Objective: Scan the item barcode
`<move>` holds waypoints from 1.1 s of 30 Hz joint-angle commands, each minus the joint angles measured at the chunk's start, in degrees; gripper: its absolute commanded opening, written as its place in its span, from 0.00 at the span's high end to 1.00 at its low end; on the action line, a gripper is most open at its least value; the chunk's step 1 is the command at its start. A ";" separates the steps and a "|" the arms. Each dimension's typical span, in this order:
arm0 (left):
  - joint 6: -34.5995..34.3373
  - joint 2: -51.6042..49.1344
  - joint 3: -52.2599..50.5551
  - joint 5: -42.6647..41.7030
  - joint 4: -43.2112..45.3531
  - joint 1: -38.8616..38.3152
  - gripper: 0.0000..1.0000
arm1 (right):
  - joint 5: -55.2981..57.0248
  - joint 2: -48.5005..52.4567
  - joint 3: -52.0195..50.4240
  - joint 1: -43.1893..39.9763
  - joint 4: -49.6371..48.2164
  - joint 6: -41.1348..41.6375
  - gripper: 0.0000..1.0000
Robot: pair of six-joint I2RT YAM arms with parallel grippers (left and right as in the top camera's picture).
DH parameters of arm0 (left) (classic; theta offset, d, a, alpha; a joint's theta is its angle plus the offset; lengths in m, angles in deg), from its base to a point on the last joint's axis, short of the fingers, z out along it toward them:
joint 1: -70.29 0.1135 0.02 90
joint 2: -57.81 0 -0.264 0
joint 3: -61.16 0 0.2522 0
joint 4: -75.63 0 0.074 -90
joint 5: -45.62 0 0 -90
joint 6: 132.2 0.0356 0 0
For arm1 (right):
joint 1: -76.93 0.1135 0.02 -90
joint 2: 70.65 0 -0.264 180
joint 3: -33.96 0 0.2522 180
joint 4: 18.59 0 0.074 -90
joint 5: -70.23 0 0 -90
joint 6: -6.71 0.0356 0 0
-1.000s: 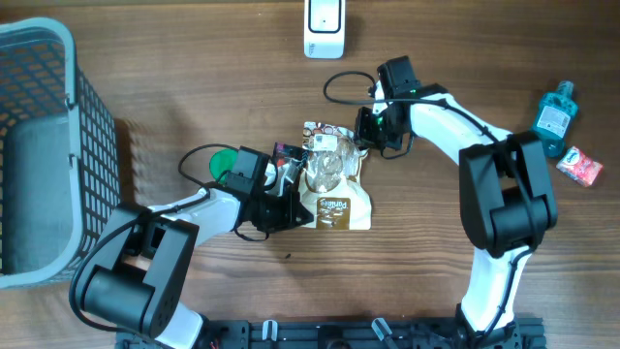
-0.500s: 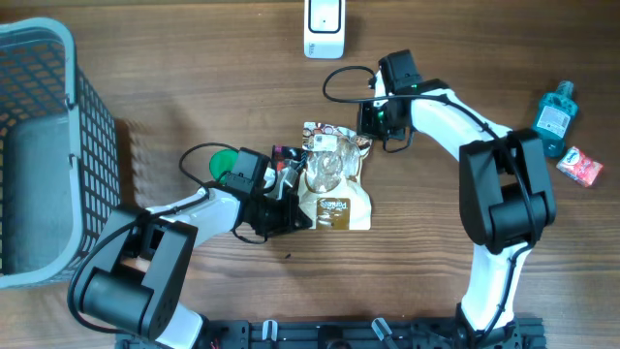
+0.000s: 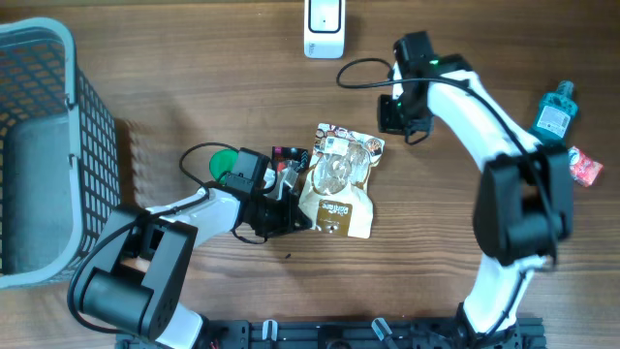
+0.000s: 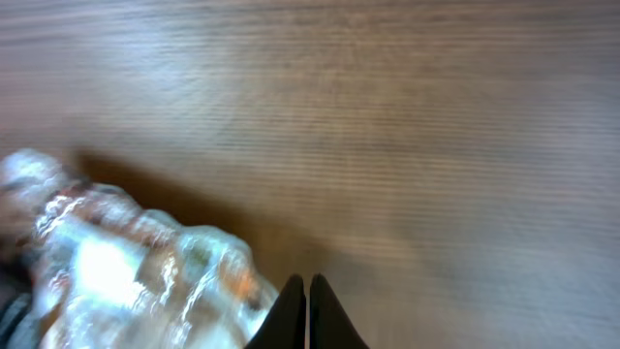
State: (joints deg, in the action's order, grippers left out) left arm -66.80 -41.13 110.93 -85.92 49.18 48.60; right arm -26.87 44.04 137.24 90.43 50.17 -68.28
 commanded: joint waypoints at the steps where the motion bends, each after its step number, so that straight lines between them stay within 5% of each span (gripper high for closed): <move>1: -1.38 -4.50 -4.31 14.58 -2.82 -0.28 0.96 | -0.61 -6.73 1.92 0.09 4.50 -1.38 0.95; 16: -1.40 -4.50 -4.31 14.60 -2.78 -0.28 0.96 | -8.83 -5.86 -5.66 9.53 0.22 0.35 0.96; 33: -1.38 -4.50 -4.31 14.60 -2.84 -0.28 0.96 | -10.93 0.83 -11.91 9.92 -3.69 1.64 0.96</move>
State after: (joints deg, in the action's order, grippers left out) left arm -66.98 -41.13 110.93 -85.94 49.14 48.60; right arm -36.51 44.43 127.36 100.37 48.16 -67.49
